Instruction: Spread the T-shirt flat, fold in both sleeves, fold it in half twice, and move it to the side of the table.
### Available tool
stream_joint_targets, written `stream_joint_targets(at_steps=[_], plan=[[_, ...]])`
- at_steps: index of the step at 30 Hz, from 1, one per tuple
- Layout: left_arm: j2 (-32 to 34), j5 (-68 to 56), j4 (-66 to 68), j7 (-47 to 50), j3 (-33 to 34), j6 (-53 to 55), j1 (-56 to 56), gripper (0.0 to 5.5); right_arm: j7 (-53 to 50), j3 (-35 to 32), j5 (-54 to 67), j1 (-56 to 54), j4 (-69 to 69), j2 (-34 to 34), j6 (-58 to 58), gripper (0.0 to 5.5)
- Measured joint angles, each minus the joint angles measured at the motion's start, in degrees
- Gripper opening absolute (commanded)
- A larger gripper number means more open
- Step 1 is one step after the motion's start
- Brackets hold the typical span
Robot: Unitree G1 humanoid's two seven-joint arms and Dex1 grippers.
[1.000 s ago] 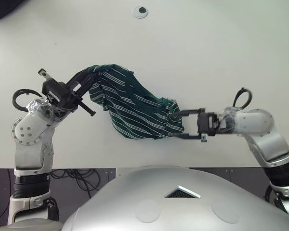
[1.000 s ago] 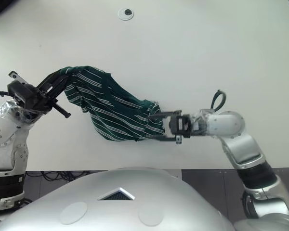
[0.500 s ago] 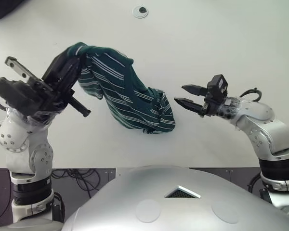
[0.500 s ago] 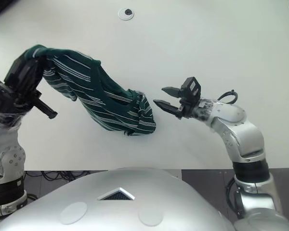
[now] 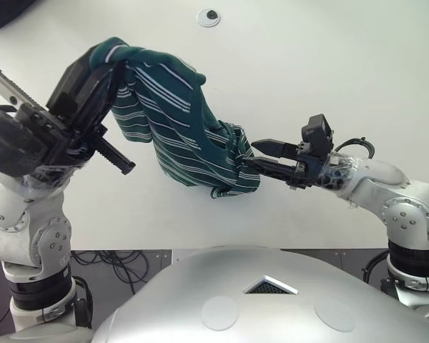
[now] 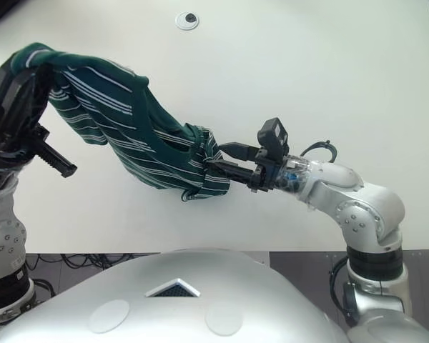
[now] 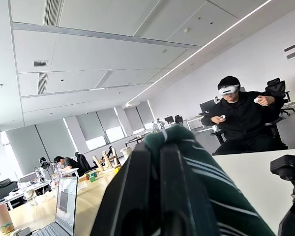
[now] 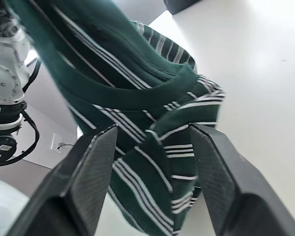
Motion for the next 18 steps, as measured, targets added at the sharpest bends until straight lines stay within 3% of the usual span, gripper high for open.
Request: stream_joint_targets(at_steps=[9, 18], plan=[[-0.21, 0.45, -1.81, -0.52, 0.28, 0.01, 1.86, 0.02, -5.49, 4.52, -4.14, 0.30, -0.68, 2.00, -0.33, 2.65], [-0.69, 0.73, -2.44, -1.19, 0.36, -0.33, 3.01, 0.00, -6.17, 5.85, -6.77, 0.20, -0.67, 2.02, -0.63, 1.04]])
